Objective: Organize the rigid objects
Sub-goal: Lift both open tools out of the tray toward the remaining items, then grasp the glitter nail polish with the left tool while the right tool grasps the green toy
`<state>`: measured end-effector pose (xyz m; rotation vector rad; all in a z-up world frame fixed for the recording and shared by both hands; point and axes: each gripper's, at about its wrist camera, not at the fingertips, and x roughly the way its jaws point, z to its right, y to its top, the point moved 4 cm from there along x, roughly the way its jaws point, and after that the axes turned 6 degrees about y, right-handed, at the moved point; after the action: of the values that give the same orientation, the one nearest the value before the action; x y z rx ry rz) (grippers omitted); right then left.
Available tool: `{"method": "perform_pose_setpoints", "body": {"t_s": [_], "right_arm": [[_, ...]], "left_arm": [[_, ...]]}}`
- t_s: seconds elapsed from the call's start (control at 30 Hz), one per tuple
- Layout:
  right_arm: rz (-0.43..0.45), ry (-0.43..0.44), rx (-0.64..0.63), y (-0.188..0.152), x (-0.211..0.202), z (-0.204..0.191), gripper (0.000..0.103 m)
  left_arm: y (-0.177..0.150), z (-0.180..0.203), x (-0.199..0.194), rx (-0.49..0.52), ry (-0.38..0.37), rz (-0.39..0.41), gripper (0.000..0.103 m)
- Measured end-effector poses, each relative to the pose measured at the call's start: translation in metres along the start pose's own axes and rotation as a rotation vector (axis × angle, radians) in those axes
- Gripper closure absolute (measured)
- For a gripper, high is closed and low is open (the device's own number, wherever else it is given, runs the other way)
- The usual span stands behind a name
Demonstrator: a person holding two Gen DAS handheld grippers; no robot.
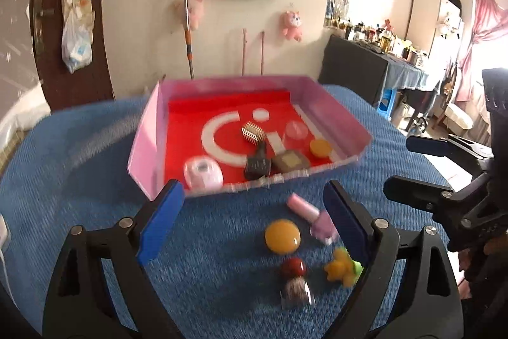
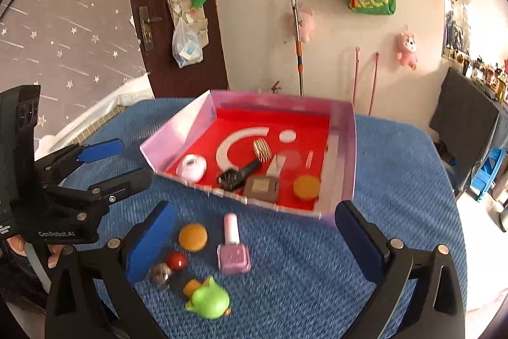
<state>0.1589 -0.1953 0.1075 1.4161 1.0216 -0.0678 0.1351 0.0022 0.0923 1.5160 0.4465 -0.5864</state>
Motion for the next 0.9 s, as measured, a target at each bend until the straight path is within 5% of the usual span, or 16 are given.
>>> {"method": "perform_pose_setpoints", "body": {"t_s": [0.33, 0.9], "right_arm": [[-0.106, 0.026, 0.079, -0.054, 0.029, 0.01, 0.0], [-0.148, 0.113, 0.069, -0.079, 0.035, 0.004, 0.0]], "left_arm": [[-0.051, 0.002, 0.019, -0.029, -0.034, -0.161, 0.013], [-0.089, 0.013, 0.038, -0.006, -0.077, -0.315, 0.013]]}}
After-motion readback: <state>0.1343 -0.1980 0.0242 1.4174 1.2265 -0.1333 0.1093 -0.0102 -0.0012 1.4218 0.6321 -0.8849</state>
